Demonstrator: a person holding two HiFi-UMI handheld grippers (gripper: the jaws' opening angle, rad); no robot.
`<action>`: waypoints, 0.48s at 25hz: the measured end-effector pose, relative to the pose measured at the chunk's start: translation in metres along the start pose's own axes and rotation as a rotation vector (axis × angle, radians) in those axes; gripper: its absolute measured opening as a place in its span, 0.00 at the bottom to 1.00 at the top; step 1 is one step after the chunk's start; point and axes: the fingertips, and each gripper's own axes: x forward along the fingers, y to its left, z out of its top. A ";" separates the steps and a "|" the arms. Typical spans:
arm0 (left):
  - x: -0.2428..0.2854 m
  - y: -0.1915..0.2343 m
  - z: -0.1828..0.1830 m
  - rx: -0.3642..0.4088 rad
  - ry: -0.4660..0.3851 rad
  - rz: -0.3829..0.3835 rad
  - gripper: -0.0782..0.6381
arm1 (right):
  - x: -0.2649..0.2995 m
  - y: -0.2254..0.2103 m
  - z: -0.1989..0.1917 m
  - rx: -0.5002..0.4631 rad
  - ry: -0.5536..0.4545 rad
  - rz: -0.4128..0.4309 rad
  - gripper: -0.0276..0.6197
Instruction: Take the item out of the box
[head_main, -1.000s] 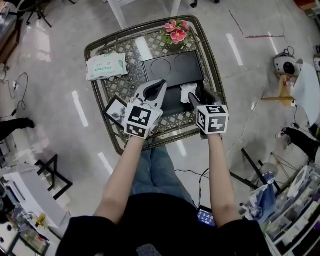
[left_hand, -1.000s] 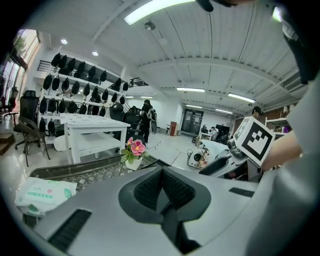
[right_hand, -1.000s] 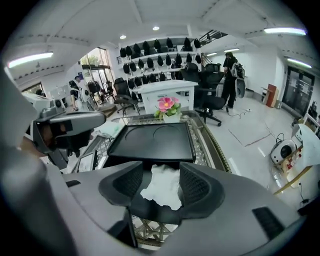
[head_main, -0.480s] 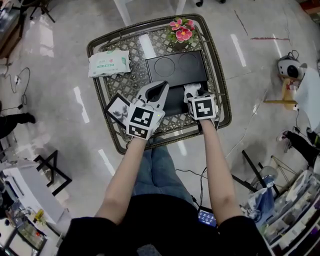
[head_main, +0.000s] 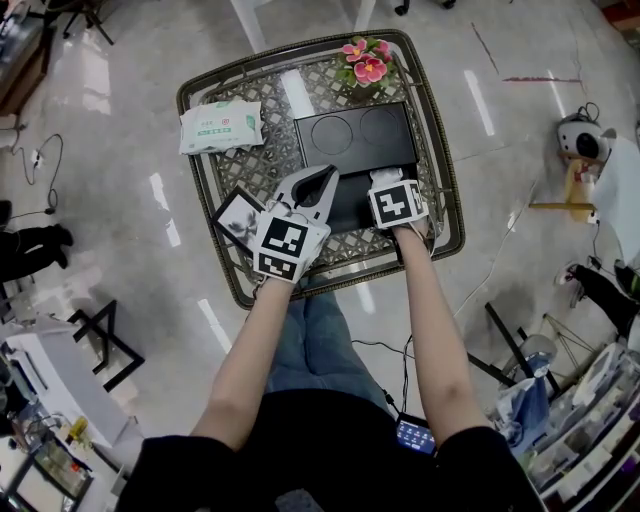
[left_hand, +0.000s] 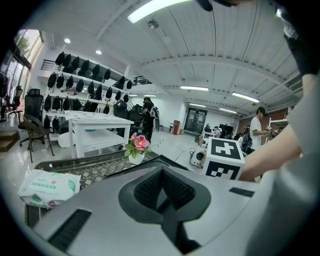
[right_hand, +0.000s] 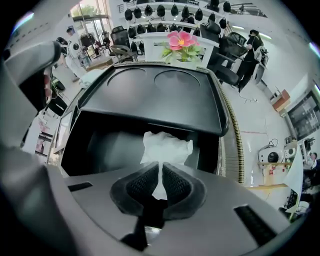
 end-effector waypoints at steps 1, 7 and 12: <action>0.000 0.000 0.000 -0.001 0.000 0.001 0.13 | 0.000 -0.001 0.000 -0.005 -0.001 0.001 0.08; -0.003 0.001 0.000 -0.003 -0.010 0.008 0.13 | -0.007 0.000 -0.001 -0.011 -0.006 0.011 0.07; -0.007 0.001 0.004 0.000 -0.019 0.006 0.13 | -0.023 -0.001 -0.002 -0.010 -0.021 0.002 0.07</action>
